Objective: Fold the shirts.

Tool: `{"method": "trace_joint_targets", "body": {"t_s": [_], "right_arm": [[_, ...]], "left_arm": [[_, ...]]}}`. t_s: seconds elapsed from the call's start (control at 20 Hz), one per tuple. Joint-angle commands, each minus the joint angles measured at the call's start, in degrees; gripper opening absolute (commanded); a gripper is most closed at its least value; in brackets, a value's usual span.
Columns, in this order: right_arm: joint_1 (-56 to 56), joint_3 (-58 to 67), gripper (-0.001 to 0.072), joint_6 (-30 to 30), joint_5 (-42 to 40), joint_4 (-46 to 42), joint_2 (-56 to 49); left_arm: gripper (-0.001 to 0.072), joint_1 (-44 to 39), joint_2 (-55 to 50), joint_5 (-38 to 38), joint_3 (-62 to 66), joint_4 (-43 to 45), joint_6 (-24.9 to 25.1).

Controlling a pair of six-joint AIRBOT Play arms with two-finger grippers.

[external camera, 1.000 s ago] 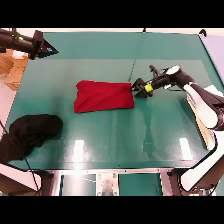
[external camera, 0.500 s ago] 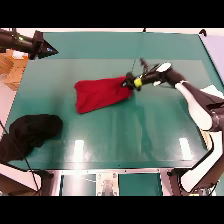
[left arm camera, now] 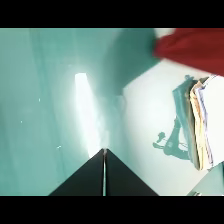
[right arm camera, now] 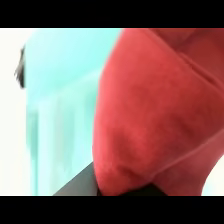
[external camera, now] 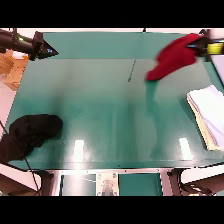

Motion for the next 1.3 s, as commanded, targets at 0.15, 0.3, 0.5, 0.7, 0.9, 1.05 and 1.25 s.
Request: {"method": "trace_joint_targets", "body": {"t_s": [0.15, 0.3, 0.5, 0.7, 0.9, 1.05, 1.25], "right_arm": [[-23.56, 1.66, 0.0017, 4.02, 12.11, -7.43, 1.95], [-29.16, 1.66, 0.0017, 6.43, 14.75, -15.52, 4.20], [-32.20, 1.62, 0.0016, 8.41, 17.51, -26.93, 7.72], [-32.15, -2.29, 0.0016, 8.61, 22.80, -39.15, 9.73], [-32.15, -16.94, 0.0016, 10.10, 23.15, -49.16, 13.53], [-32.15, -27.82, 0.0120, 10.47, 21.11, -51.04, 14.01], [-32.26, -33.59, 0.0600, 11.28, 20.46, -51.91, 13.38]], "left_arm": [[0.0030, -0.04, 0.04, -1.42, 0.00, 0.02, -0.02], [0.0030, -0.04, 0.04, -1.44, 0.00, 0.02, -0.02], [0.0030, -0.04, 0.04, -1.57, 0.00, 0.02, -0.02], [0.0030, -0.15, 0.04, -1.68, 0.00, 0.02, 0.00], [0.0030, -0.15, 0.04, -1.68, 0.00, 0.02, 0.04], [0.0030, -0.15, 0.04, -1.64, 0.00, 0.02, 0.48], [0.0030, -0.13, 0.04, -1.62, 0.00, 0.02, 0.48]]}}
